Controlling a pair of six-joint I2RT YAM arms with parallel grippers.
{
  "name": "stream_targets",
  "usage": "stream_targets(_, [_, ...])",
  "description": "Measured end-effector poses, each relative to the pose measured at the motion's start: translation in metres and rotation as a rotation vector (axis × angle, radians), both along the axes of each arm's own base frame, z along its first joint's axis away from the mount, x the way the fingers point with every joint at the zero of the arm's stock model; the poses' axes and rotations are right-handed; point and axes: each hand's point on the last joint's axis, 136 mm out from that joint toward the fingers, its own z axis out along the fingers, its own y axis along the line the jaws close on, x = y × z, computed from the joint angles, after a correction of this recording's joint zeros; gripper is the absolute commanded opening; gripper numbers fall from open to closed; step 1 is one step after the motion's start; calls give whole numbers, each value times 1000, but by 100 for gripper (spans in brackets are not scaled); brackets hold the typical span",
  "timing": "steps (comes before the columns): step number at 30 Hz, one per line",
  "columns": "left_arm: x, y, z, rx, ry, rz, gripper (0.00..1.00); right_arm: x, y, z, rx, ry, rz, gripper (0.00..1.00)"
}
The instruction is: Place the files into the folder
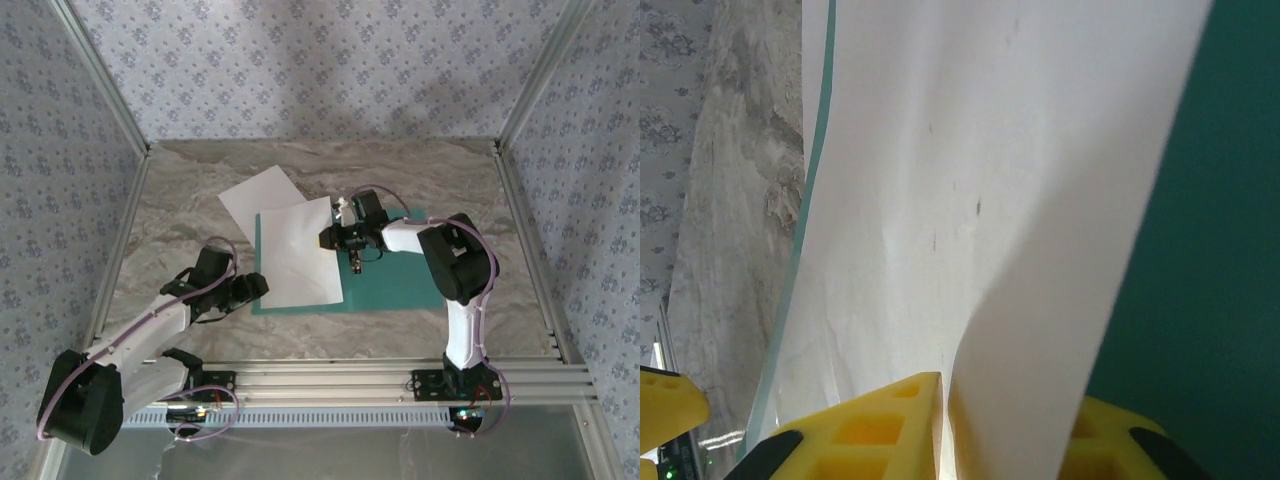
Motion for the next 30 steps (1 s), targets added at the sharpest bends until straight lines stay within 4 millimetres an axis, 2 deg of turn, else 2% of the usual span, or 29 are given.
stream_targets(12, [0,0,-2,3,7,0,67,4,-3,3,9,-13,7,6])
stream_targets(30, [-2,1,-5,4,10,0,67,1,8,8,102,-15,-30,5])
